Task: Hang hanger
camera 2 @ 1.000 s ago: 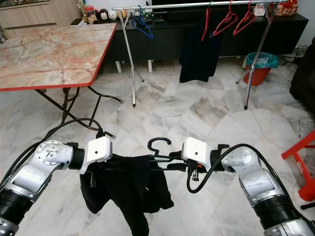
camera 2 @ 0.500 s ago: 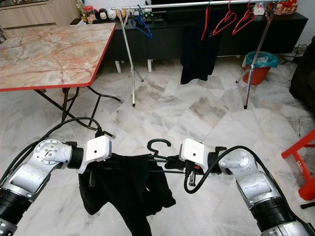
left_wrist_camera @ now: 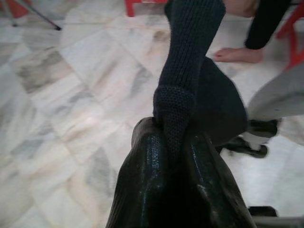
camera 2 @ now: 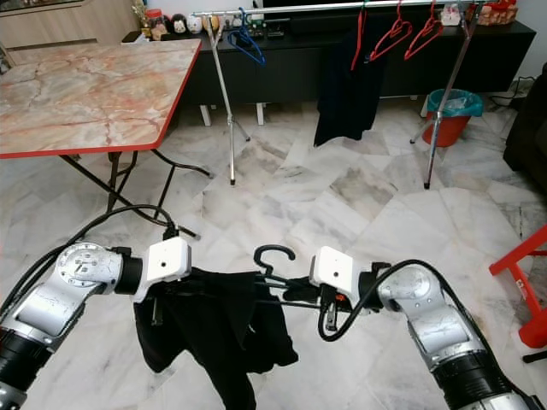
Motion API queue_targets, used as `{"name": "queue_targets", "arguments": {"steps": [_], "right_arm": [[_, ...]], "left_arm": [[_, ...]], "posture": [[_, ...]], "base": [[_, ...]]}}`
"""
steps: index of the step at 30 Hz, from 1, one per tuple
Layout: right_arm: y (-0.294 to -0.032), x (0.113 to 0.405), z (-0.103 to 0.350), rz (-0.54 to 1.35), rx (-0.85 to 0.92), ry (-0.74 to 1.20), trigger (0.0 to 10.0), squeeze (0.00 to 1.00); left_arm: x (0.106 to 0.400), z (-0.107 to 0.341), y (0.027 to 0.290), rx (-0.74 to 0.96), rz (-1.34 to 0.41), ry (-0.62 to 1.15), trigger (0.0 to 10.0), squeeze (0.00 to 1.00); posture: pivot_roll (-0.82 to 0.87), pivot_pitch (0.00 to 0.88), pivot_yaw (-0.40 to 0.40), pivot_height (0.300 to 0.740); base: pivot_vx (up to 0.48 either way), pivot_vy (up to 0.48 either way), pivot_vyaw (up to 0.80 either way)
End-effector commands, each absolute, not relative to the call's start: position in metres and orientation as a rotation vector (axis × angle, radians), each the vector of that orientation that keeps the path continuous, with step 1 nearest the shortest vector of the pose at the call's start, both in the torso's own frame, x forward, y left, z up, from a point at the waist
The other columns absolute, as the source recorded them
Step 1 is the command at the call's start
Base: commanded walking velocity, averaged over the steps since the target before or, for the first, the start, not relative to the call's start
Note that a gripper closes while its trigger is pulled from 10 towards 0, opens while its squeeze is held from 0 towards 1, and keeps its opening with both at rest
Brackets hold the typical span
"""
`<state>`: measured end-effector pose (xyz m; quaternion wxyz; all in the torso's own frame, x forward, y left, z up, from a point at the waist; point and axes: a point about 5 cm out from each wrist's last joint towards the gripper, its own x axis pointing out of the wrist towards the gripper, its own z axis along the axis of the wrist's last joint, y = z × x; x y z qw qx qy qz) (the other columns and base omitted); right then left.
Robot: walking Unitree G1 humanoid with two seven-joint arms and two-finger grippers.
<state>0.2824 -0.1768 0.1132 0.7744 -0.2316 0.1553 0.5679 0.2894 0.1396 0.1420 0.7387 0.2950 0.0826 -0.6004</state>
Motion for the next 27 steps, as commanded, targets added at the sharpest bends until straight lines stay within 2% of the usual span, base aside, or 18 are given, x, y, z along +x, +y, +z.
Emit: {"name": "queue_targets", "arguments": {"steps": [1, 3, 4, 5, 6, 18, 24, 27], "right_arm": [[-0.165, 0.284, 0.121, 1.253, -0.479, 0.273, 0.0, 0.00], [-0.164, 0.284, 0.121, 1.254, -0.477, 0.270, 0.0, 0.00], [-0.163, 0.284, 0.120, 1.256, -0.475, 0.269, 0.0, 0.00], [-0.163, 0.284, 0.120, 1.256, -0.475, 0.269, 0.0, 0.00], [-0.163, 0.283, 0.120, 1.258, -0.473, 0.269, 0.0, 0.00], [-0.156, 0.280, 0.113, 1.269, -0.443, 0.265, 0.0, 0.00], [-0.154, 0.284, 0.114, 1.213, -0.421, 0.235, 0.0, 0.00], [-0.151, 0.284, 0.110, 1.157, -0.383, 0.213, 0.0, 0.00]], "left_arm": [[0.293, 0.150, 0.137, 0.669, -1.293, 0.119, 10.0, 0.00], [0.294, 0.150, 0.136, 0.653, -1.285, 0.106, 10.0, 0.00], [0.295, 0.151, 0.135, 0.635, -1.282, 0.095, 10.0, 0.85], [0.295, 0.151, 0.135, 0.635, -1.282, 0.095, 10.0, 0.85], [0.295, 0.152, 0.135, 0.627, -1.274, 0.089, 10.0, 1.00], [0.311, 0.167, 0.142, 0.611, -1.136, 0.022, 10.0, 1.00], [0.317, 0.174, 0.144, 0.582, -1.054, -0.029, 10.0, 1.00], [0.325, 0.178, 0.150, 0.575, -0.934, -0.068, 10.0, 1.00]], "posture": [[0.06, 0.033, 0.082, 0.740], [0.05, 0.023, 0.078, 0.740], [0.05, 0.022, 0.077, 0.740], [0.05, 0.022, 0.077, 0.740], [0.06, 0.016, 0.075, 0.740], [0.06, 0.000, 0.063, 0.740], [0.06, 0.000, 0.051, 0.740], [0.06, 0.000, 0.045, 0.740]], "base": [[0.000, 0.000, 0.00], [0.000, 0.000, 0.00], [0.000, 0.000, 0.00], [0.000, 0.000, 0.00], [0.000, 0.000, 0.00], [0.000, 0.000, 0.00], [0.000, 0.000, 0.00], [0.000, 0.000, 0.00]]}}
